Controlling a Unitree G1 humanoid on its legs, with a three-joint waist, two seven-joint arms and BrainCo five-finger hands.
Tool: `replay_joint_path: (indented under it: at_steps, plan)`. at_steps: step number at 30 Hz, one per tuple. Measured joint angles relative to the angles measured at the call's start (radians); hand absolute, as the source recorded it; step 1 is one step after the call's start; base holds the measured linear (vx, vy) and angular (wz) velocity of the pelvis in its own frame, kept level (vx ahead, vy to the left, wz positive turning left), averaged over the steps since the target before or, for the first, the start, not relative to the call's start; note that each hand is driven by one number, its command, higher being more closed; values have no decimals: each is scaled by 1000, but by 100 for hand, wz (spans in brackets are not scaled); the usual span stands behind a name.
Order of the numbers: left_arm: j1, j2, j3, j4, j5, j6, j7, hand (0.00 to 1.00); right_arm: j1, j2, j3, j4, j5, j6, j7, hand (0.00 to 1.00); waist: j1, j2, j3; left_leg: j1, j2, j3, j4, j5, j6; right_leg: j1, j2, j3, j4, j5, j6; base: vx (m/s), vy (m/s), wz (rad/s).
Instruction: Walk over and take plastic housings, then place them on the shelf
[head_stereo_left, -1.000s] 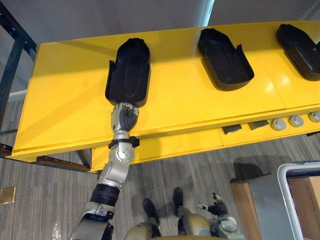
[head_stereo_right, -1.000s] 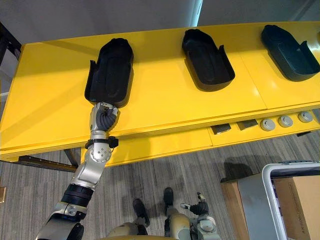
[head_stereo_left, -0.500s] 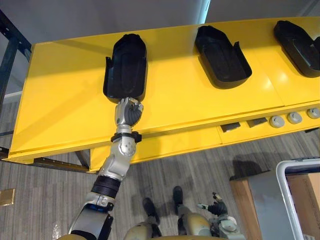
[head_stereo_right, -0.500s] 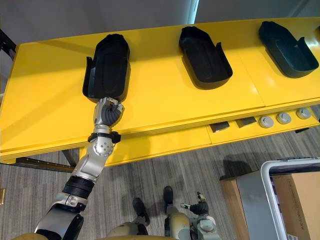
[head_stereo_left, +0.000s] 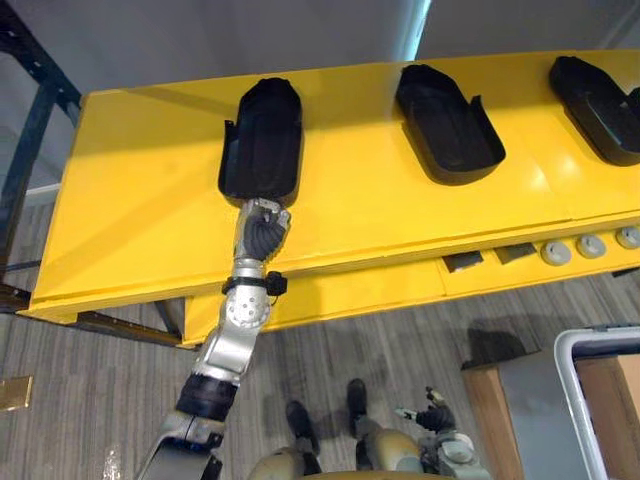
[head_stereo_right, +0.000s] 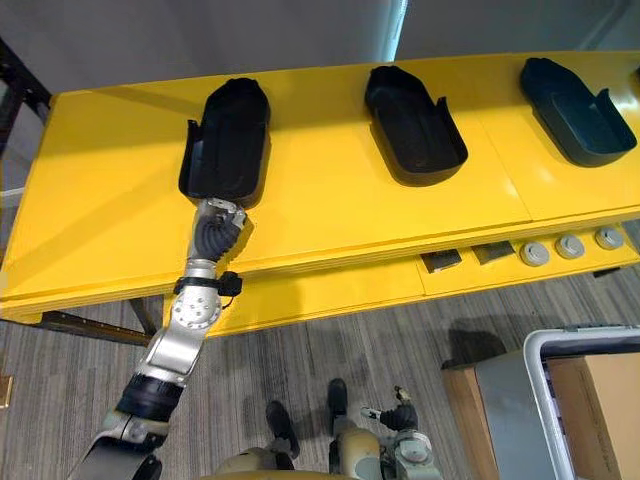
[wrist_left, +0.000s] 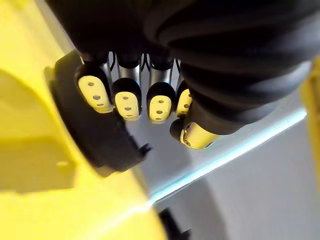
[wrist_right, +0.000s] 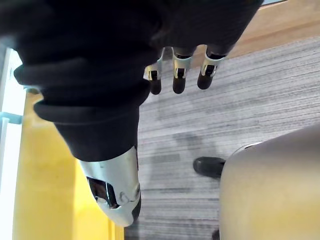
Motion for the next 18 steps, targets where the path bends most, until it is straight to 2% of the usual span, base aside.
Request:
replay_joint_path:
  at_steps: [2,3,5,6,8,10,11,14,18]
  plan:
    - [36,-2,105,-50,-83,-54,9,100,0,-5,-3,9,0,1,0,0,8,9,-2,7,-2,-27,0,0,0,18,-4,-24,0,-6,0,11,22,35]
    - [57,-12,178,-51,-115,-69,26,100,-1,-11,-5,21,0,2,1,0,26,14,-3,12,-4,-42,0,0,0,29,-5,-38,0,-9,1,18,26,30]
    - [87,-26,238,-48,-135,-77,48,100,-4,-12,-6,29,-1,2,1,0,31,16,-5,15,-5,-52,0,1,0,35,-7,-47,0,-12,2,23,28,25]
    - [141,-54,318,-27,-149,-78,87,100,-4,-9,-28,29,-1,4,0,0,48,16,-5,20,-7,-67,0,3,1,47,-8,-62,0,-17,3,35,29,22]
    - [190,-58,363,36,-150,-76,111,100,-4,-9,-43,38,-3,10,-1,0,54,16,-5,38,-8,-79,0,8,7,71,-9,-78,0,-23,5,51,31,28]
    - [256,-59,412,121,-150,-46,128,100,-2,-9,-43,36,-15,14,-2,0,58,13,-8,59,-8,-82,0,8,7,96,-11,-89,0,-32,5,43,26,20]
    - [293,-61,438,184,-149,-21,134,0,-2,-7,-42,31,-19,15,-2,0,64,9,-10,67,-8,-82,0,6,8,104,-11,-89,0,-35,7,0,0,0]
    - [352,-86,455,360,-148,57,107,0,-1,-4,-42,22,-27,22,-2,0,85,3,-14,72,-7,-66,0,-4,10,107,-11,-82,0,-38,10,7,32,-7]
    - [378,-160,506,647,-217,113,49,0,19,12,-43,-17,-27,36,-1,0,84,-3,-28,96,-4,-28,0,-30,15,126,-10,-58,0,-49,19,-5,30,-23]
